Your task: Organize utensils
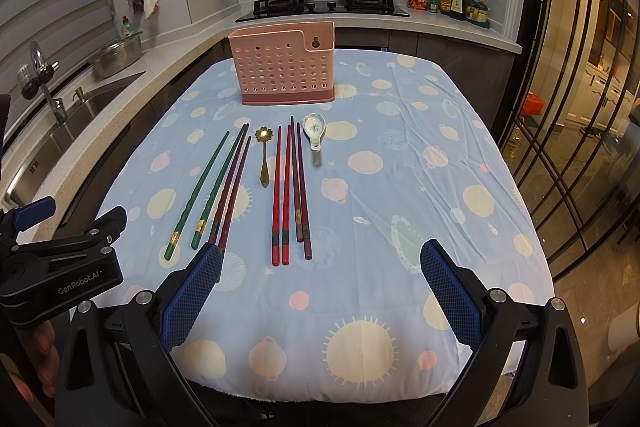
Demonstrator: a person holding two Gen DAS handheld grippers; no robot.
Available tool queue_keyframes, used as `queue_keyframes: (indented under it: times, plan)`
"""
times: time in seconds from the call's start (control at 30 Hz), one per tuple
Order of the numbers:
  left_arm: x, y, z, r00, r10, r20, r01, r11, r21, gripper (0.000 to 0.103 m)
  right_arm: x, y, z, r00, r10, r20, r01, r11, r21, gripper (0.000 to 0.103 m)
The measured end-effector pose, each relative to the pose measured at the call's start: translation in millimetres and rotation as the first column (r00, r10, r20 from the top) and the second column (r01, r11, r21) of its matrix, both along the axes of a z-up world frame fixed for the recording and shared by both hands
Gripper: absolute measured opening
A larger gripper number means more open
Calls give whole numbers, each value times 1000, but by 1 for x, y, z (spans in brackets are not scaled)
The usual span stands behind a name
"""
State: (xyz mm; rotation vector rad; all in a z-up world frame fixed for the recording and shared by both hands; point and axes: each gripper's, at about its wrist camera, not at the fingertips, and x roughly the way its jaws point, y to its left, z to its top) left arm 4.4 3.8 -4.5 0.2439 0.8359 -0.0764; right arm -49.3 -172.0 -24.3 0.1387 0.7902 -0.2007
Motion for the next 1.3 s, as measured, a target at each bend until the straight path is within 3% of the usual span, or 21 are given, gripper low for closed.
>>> queue_keyframes:
  times: [1.0, 1.3]
  plan:
    - [0, 4, 1, 1000, -6, -2, 6, 1000, -8, 96, 1, -1, -1, 1000, 2, -3, -2, 1000, 3, 96]
    - [31, 29, -25, 994, 62, -85, -66, 997, -41, 96, 10, -7, -14, 999, -33, -18, 33, 999, 19, 96]
